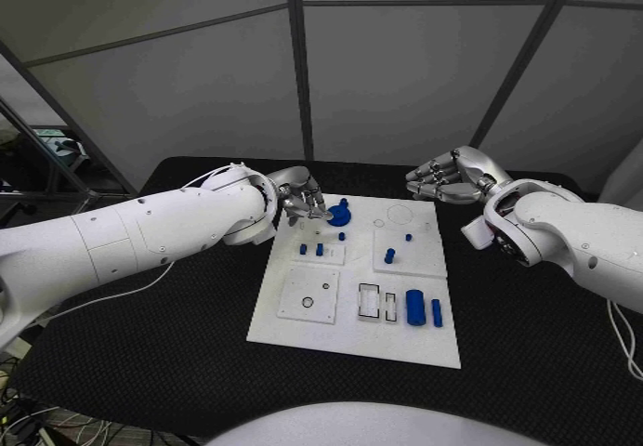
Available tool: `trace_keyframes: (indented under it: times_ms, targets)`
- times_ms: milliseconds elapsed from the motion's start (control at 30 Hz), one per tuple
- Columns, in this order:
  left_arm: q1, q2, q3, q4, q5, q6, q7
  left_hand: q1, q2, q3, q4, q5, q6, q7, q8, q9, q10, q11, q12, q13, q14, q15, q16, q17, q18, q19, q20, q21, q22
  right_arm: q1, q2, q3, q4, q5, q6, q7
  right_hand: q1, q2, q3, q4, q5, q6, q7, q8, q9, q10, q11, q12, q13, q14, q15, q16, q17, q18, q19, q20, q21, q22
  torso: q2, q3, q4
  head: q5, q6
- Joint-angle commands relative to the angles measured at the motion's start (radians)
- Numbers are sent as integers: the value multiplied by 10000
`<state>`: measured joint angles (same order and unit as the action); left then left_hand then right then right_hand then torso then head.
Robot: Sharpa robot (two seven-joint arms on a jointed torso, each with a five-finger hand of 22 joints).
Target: Assemble the parts on the task board
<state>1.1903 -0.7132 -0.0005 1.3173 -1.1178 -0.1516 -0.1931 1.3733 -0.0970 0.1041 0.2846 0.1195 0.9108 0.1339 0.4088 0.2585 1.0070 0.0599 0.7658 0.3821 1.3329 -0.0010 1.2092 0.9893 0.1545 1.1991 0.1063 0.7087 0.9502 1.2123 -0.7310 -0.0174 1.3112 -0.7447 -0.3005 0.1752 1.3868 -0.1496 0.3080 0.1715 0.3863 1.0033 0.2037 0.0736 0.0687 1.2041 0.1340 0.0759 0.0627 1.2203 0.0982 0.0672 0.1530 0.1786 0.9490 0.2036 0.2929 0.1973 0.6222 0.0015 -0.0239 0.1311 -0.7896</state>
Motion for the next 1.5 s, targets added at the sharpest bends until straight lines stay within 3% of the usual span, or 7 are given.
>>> trace_keyframes:
  times_ms: [33,133,233,400,567,900,1500]
  targets:
    - [9,-71,4,85,-257,271,-201,-606,109,-353,16,40,304,-161,228,39,358,-113,629,295,841,-146,1270,1696,-158,927,-122,1764,1272,16,5,6,2,32,55,71,-117,12,35,22,36,-19,15,-42,-12,-62,38,-48,-7,-74,-4,-39,-11,34,20,77,-54,-11,0,-13,-2,14,18]
    - [7,-194,5,192,-253,674,-540,-1051,322,-695,-5,52,379,-313,489,181,901,-313,1935,1236,1631,-325,2494,3596,-502,1820,-322,3749,2743,15,-3,6,-5,32,59,69,-117,12,35,22,36,-19,15,-42,-12,-62,38,-48,-7,-74,-4,-39,-11,34,20,77,-54,-11,10,-10,-8,20,23]
    - [6,-305,6,304,-251,1250,-867,-946,529,-770,-20,59,360,-420,705,343,2308,-440,4146,4326,2102,-438,3195,4910,-759,2384,-456,5143,3776,14,-8,5,-8,32,62,67,-117,12,35,22,36,-19,15,-42,-12,-62,38,-48,-7,-74,-4,-39,-11,34,20,77,-54,-11,13,-6,-10,14,11]
    - [5,-494,9,526,-251,2334,-1466,-391,647,-486,-215,53,430,-518,923,512,2724,-527,4892,5526,2222,-527,3374,5283,-868,2575,-529,5692,4202,13,-17,5,-10,32,61,62,-117,12,35,22,36,-19,15,-42,-12,-62,38,-48,-7,-74,-4,-39,-11,34,20,77,-54,-11,19,1,-14,2,-1]
    - [5,-561,10,627,-250,2771,-1843,-874,600,-763,41,19,527,-554,1063,640,2869,-553,5139,5929,2248,-547,3410,5364,-915,2649,-552,5931,4401,12,-19,5,-17,32,60,56,-115,19,40,21,40,-19,14,-41,-12,-62,37,-48,-7,-74,-4,-37,-17,35,24,77,-62,-16,15,3,-4,9,-18]
    - [4,-376,6,456,-250,3098,-2386,-1380,726,-1122,66,23,520,-588,1105,763,2896,-581,5218,6115,2250,-577,3411,5373,-934,2671,-577,6049,4525,10,1,4,-31,32,65,52,-113,29,47,19,46,-18,13,-39,-11,-62,36,-47,-6,-73,-5,-36,-25,36,31,78,-72,-24,18,4,-19,25,-37]
    - [-1,-224,7,165,-251,2718,-2617,-1535,807,-1284,56,44,485,-597,1125,843,2831,-587,5175,6079,2249,-583,3408,5371,-937,2669,-584,6072,4566,8,20,4,-48,32,65,56,-113,29,47,19,46,-18,13,-39,-11,-62,36,-47,-6,-73,-5,-36,-25,36,31,78,-72,-24,15,7,-4,46,-82]
